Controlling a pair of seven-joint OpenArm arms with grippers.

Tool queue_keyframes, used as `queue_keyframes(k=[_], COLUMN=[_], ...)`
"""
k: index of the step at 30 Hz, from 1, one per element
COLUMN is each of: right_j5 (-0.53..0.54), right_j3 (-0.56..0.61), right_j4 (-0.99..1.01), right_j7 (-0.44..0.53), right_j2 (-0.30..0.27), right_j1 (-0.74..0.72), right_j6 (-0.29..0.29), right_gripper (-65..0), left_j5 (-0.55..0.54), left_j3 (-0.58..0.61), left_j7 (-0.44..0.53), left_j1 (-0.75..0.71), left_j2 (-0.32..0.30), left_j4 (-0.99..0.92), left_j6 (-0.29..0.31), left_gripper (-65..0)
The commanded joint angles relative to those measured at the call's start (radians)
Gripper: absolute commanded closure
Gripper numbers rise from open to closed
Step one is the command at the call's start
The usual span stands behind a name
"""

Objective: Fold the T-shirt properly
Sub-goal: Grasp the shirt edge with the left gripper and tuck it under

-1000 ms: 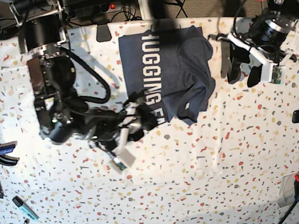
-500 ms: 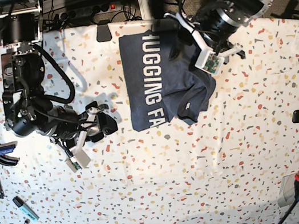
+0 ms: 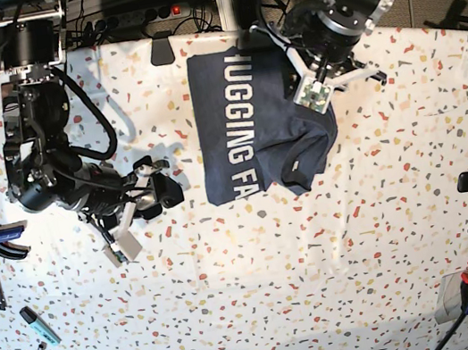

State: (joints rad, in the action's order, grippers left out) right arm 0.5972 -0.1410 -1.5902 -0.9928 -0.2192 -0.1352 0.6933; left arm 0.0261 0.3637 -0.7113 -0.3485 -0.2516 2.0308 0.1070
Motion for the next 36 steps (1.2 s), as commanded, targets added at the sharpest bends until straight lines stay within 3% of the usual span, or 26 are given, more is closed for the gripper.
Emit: queue_keyframes(k=[1,6,10,13,20,21,22,26,29,36], right_j5=[0.024,0.038,0.05,0.068,0.069,0.069,0.069,0.068,0.069,0.069], right_j3=[-0.004,-0.004,-0.003,-0.004,-0.003,-0.003,-0.003,-0.003,-0.003,-0.003], right_j4=[-0.018,-0.018,-0.018,-0.018,-0.018,-0.018,-0.018,-0.018,-0.018,-0.018], right_j7=[0.024,0.024,0.023,0.014,0.012,0.012,0.012,0.012,0.013,0.013], right_j2=[-0.008,-0.008,-0.008,-0.008,-0.007,-0.007,-0.007,-0.008,-0.007,-0.002], right_j1=[-0.023,-0.023,-0.022,-0.022,-0.022,-0.022,-0.022,-0.022,-0.022,-0.022], right_j6=[0.005,0.005,0.005,0.005,0.005,0.005,0.005,0.005,0.005,0.005], right_gripper=[-27.7,-27.7,-27.7,-27.7,-27.7,-27.7,-27.7,-27.7,-27.7,-27.7], left_j5=[0.001,0.107,0.211,0.208,0.098,0.08,0.053,-0.104,-0.175,-0.173], left_j3=[-0.001,-0.005,-0.051,-0.12,-0.195,-0.193,-0.192,-0.192,-0.192,-0.191], left_j7=[0.019,0.028,0.111,0.2,0.208,0.209,0.208,0.212,0.219,0.245], left_j1=[-0.006,-0.069,-0.136,-0.171,-0.176,-0.175,-0.175,-0.178,-0.178,-0.178], left_j2=[-0.001,-0.002,-0.001,-0.001,-0.001,-0.001,-0.001,0.0,0.0,0.017], left_j4=[0.017,0.019,0.019,0.019,0.019,0.02,0.025,0.058,0.059,0.056], left_j6=[-0.006,-0.023,-0.153,-0.195,-0.193,-0.18,-0.15,0.036,0.105,0.106], left_gripper=[0.0,0.0,0.0,0.0,0.0,0.0,-4.5,-27.3,-28.6,-27.9])
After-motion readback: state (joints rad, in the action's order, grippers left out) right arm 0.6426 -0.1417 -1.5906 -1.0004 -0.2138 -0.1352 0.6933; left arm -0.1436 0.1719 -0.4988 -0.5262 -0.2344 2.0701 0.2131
